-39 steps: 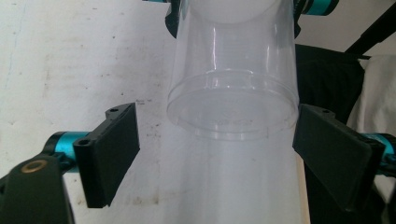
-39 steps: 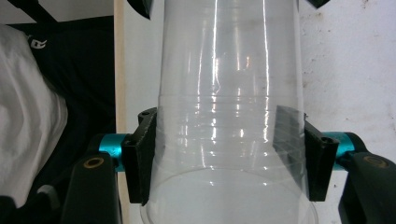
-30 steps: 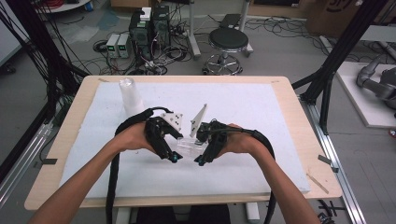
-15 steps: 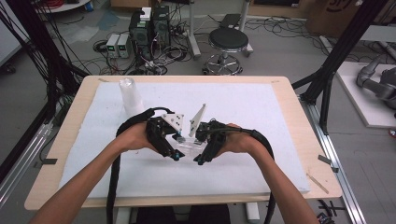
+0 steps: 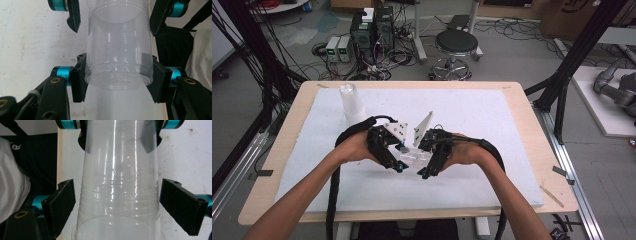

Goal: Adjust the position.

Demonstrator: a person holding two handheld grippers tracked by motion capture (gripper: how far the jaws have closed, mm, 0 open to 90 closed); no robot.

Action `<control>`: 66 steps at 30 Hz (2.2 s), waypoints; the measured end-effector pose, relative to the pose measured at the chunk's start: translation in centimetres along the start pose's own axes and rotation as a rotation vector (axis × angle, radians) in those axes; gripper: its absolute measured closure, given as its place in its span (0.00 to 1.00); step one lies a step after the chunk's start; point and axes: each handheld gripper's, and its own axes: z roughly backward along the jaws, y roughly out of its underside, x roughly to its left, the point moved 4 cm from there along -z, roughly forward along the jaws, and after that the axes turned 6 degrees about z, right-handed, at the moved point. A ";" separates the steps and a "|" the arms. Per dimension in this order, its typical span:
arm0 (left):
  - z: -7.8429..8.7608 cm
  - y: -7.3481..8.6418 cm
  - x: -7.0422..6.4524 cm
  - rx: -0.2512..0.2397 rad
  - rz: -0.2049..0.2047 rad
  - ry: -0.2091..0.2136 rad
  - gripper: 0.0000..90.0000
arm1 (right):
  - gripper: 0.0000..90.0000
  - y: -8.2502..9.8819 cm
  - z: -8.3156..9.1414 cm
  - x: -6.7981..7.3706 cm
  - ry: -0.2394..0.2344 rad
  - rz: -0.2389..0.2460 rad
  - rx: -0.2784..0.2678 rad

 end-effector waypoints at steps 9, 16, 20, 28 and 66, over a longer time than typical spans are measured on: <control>-0.3 1.7 -0.1 -0.085 0.037 -0.025 0.47 | 0.15 0.6 1.6 -0.1 0.028 -0.025 -0.229; -1.0 3.3 -0.6 -0.187 0.066 -0.026 0.47 | 0.15 1.8 2.6 0.1 0.096 -0.055 -0.409; -0.8 3.9 -0.7 -0.256 0.068 -0.025 0.47 | 0.15 2.6 3.4 0.3 0.106 -0.082 -0.549; -0.2 5.2 -0.7 -0.450 0.091 -0.029 0.47 | 0.15 4.0 3.5 0.7 0.130 -0.101 -0.671; -0.9 5.4 -0.9 -0.815 0.099 0.008 0.47 | 0.15 5.0 1.7 0.7 0.088 -0.121 -0.905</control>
